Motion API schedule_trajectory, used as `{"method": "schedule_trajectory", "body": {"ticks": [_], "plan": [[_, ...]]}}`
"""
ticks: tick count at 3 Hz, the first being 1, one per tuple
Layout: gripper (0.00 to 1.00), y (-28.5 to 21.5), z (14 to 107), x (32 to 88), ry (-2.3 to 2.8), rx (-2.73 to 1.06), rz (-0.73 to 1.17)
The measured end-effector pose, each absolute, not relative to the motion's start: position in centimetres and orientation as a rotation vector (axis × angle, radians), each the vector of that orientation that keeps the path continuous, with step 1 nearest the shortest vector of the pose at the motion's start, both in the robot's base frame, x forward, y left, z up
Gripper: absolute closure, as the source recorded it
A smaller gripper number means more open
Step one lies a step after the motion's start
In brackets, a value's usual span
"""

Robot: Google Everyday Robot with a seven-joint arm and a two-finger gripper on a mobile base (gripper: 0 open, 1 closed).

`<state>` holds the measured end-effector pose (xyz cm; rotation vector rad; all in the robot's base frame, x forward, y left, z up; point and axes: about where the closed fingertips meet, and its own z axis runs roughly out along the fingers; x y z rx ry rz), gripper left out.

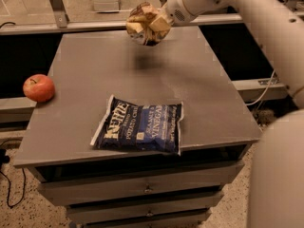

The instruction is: Pick brown chip bag

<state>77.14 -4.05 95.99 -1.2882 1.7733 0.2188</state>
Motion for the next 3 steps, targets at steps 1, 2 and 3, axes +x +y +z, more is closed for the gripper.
{"method": "schedule_trajectory", "body": {"ticks": [1, 2, 3], "plan": [[1.0, -4.9, 101.0, 70.8, 1.607, -1.32, 0.302], [1.0, -6.4, 104.0, 65.6, 1.506, -1.301, 0.443], [1.0, -6.9, 104.7, 64.8, 1.491, -1.275, 0.481]]}}
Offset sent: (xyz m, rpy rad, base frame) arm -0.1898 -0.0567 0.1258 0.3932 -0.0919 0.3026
